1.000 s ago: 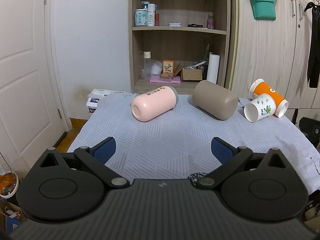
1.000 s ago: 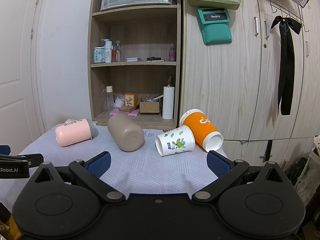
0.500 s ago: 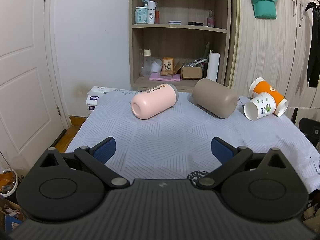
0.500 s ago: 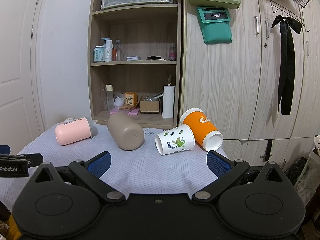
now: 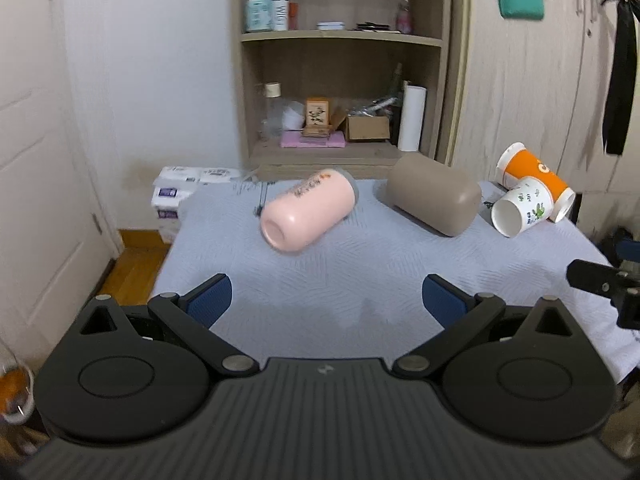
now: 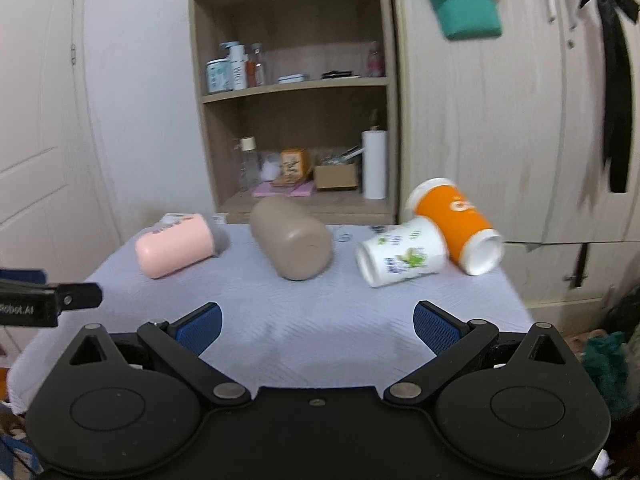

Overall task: Flip cup upright
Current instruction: 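Grasp the lying pink cup with the left gripper while the right gripper pushes its base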

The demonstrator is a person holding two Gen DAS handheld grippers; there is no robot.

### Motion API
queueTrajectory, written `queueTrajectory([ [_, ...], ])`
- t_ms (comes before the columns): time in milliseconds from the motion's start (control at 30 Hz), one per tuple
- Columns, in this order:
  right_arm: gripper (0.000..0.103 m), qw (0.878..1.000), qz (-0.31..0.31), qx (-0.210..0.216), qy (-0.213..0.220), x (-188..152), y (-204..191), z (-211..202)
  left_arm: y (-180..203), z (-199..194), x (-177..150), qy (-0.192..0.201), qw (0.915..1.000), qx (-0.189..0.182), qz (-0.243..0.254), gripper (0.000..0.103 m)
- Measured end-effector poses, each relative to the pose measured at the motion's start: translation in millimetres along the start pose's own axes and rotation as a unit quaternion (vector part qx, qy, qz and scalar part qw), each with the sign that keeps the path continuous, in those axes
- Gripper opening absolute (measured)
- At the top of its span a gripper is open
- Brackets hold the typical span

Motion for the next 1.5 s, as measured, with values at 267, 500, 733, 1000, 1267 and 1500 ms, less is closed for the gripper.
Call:
queueTrajectory([
  [267,0.103,0.994,-0.013,0.100,-0.048,35,-42,44,-32,23,58,-0.047,0.9971,-0.035,0.048,0.103],
  [500,0.103,0.975,0.036,0.196,-0.098,52,-81,91,-63,64,98,-0.094,0.9911,-0.069,0.065,0.100],
  [733,0.103,0.967,0.057,0.222,-0.115,73,-118,132,-75,105,126,-0.128,0.9798,-0.102,0.116,0.100],
  [1000,0.103,0.966,0.113,0.205,-0.107,81,-134,160,-93,144,152,-0.175,0.9684,-0.161,0.075,0.088],
  [1267,0.103,0.964,0.144,0.190,-0.118,82,-135,188,-87,164,152,-0.204,0.9564,-0.194,0.078,0.069],
  [1500,0.103,0.958,0.159,0.204,-0.128,80,-133,202,-91,172,148,-0.219,0.9493,-0.216,0.066,0.068],
])
Point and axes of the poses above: each gripper's, at about its wrist camera, not at the fingertips, and z roughly the way its jaws point, y to its right, x to its top, the point moved 2 cm from there along z, roughly the way its jaws point, and after that the axes turned 13 degrees about -y, right-handed, at the moved point
